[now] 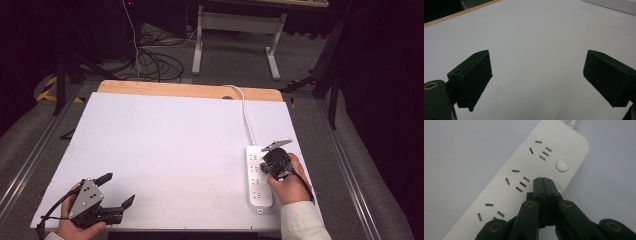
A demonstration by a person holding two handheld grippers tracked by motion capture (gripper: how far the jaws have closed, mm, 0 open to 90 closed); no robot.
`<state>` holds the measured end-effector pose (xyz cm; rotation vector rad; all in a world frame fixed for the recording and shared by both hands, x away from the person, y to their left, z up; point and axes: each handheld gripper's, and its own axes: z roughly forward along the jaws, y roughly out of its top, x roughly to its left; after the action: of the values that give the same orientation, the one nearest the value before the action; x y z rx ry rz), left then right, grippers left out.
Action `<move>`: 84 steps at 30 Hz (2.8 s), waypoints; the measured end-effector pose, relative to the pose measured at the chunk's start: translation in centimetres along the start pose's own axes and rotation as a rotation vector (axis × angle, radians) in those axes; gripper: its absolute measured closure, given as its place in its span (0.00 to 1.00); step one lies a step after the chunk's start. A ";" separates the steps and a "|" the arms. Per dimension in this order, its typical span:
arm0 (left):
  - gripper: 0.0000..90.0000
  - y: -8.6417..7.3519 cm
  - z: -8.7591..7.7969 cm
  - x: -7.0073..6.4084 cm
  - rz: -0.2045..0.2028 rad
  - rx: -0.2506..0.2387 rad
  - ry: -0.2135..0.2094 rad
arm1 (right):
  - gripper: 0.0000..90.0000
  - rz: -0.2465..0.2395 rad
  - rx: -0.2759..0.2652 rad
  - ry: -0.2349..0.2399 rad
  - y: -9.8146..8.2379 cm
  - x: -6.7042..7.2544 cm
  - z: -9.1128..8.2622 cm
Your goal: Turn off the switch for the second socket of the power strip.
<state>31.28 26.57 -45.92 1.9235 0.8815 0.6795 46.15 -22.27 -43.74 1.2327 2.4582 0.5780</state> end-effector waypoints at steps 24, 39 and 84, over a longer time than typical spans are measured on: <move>0.10 0.0 -0.1 0.0 0.003 0.001 -0.004 | 1.00 0.014 -0.010 0.012 -0.3 -0.2 0.1; 0.10 0.0 0.0 0.0 -0.002 0.000 -0.002 | 0.96 0.010 -0.118 -0.030 -0.6 0.4 -1.5; 0.10 0.0 0.0 0.0 -0.002 0.003 -0.002 | 0.36 -0.028 -0.400 0.038 0.1 0.6 -6.6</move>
<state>31.29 26.52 -45.92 1.9255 0.8833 0.6752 42.86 -23.05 -38.05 1.0309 2.2347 1.0319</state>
